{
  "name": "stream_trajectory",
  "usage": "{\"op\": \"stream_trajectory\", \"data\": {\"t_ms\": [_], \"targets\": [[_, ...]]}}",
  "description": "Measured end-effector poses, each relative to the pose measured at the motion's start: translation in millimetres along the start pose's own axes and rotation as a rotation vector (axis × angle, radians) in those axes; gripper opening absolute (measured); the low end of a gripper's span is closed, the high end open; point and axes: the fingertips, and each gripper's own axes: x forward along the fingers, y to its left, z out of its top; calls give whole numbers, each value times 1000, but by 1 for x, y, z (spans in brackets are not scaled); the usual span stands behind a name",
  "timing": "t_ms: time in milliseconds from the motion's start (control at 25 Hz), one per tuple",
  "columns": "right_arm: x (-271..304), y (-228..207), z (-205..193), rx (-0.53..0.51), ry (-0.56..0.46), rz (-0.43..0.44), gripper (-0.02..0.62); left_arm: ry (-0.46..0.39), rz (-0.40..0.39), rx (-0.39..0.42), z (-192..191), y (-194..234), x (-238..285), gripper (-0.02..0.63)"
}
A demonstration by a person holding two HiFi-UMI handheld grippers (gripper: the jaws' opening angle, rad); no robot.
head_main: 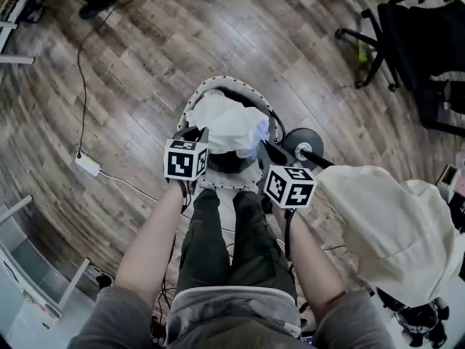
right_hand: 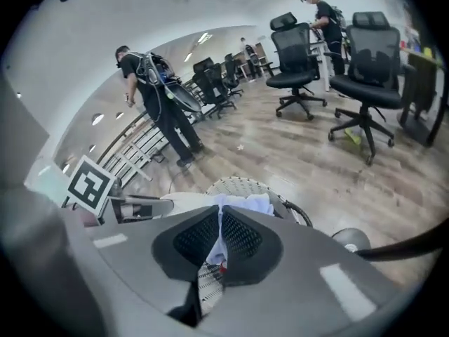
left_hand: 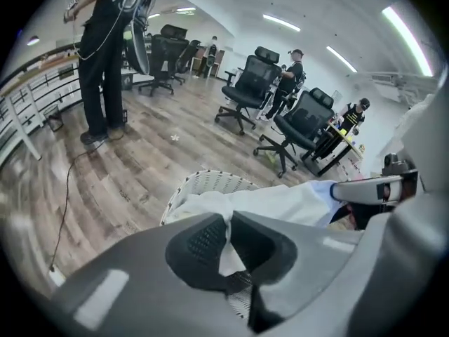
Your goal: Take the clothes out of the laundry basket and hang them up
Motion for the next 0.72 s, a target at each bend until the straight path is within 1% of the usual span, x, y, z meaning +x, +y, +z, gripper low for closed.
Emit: {"op": "stream_trajectory", "data": {"t_ms": [80,160,360,520,720], "targets": [[-27,19,15,-65,6,22,37,-13,8,8,12,-9,-28,16],[-56,38,33,-97,-6,51,37,-24,13,19,23,-19,-54,17],[-120,92,87,-129,-112,132,36,-93,-23,41,58,-42,-127,16],[-167,133,123,-181,-196,198,37,-160,-36,96,93,-53,-185,17],[-222,173,157,-234,-260,242,37,-232,-38,153,128,-62,-257,17]]}}
